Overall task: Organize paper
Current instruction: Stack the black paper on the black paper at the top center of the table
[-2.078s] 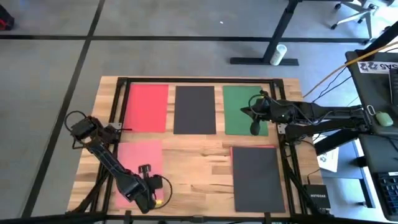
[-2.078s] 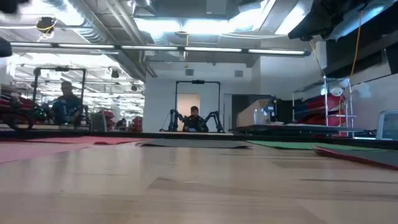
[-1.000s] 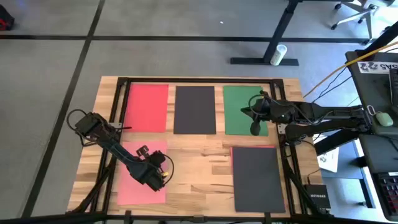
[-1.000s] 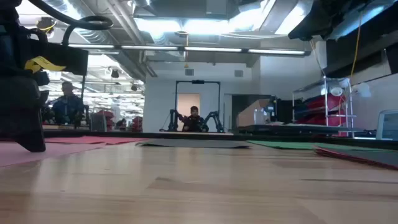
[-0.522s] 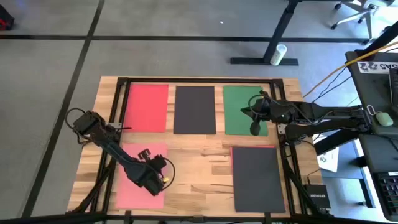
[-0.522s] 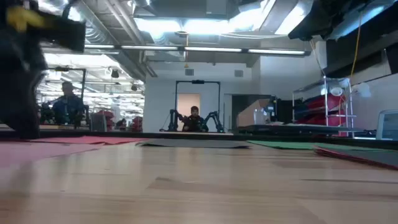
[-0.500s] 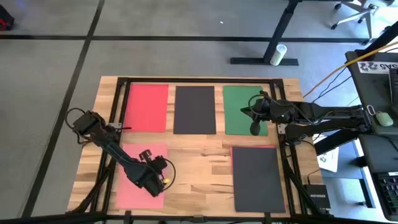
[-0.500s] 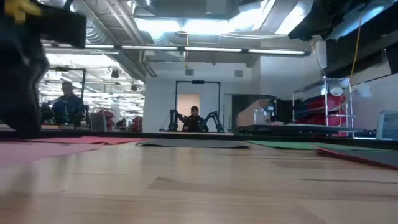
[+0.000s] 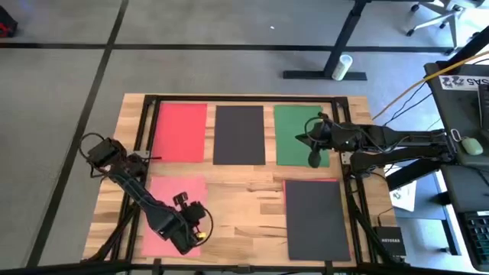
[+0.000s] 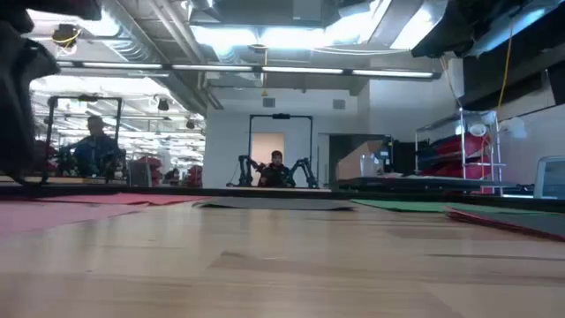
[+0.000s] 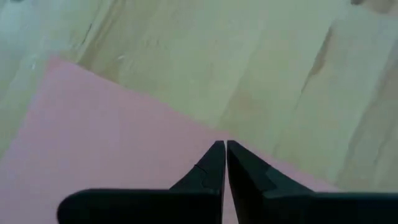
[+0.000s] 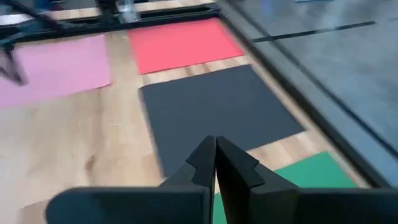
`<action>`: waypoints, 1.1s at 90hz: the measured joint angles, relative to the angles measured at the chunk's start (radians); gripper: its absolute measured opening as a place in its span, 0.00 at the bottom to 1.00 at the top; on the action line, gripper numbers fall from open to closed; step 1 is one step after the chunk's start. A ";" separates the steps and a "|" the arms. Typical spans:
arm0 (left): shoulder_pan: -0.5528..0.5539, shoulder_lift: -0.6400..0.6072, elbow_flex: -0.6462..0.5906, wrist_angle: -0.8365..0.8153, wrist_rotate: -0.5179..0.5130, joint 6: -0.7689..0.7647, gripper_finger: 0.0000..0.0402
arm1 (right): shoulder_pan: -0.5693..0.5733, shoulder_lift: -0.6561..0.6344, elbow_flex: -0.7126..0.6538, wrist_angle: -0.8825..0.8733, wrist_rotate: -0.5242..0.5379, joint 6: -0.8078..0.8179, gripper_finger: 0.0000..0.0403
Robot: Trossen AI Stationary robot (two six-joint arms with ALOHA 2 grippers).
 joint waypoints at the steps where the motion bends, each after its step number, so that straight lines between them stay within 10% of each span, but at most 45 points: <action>1: 0.003 0.000 0.001 0.003 -0.008 0.006 0.00 | 0.000 0.001 0.000 0.000 -0.027 0.000 0.00; 18: 0.051 -0.001 -0.002 0.172 -0.078 0.173 0.00 | 0.001 0.070 0.000 -0.022 -0.340 0.084 0.00; 78: 0.332 -0.002 -0.427 1.427 0.334 0.700 0.00 | 0.101 0.462 -0.001 -0.172 -0.405 0.081 0.23; 99: 0.383 -0.002 -0.486 1.574 0.393 0.754 0.00 | 0.098 0.601 0.000 -0.052 -0.322 0.060 0.22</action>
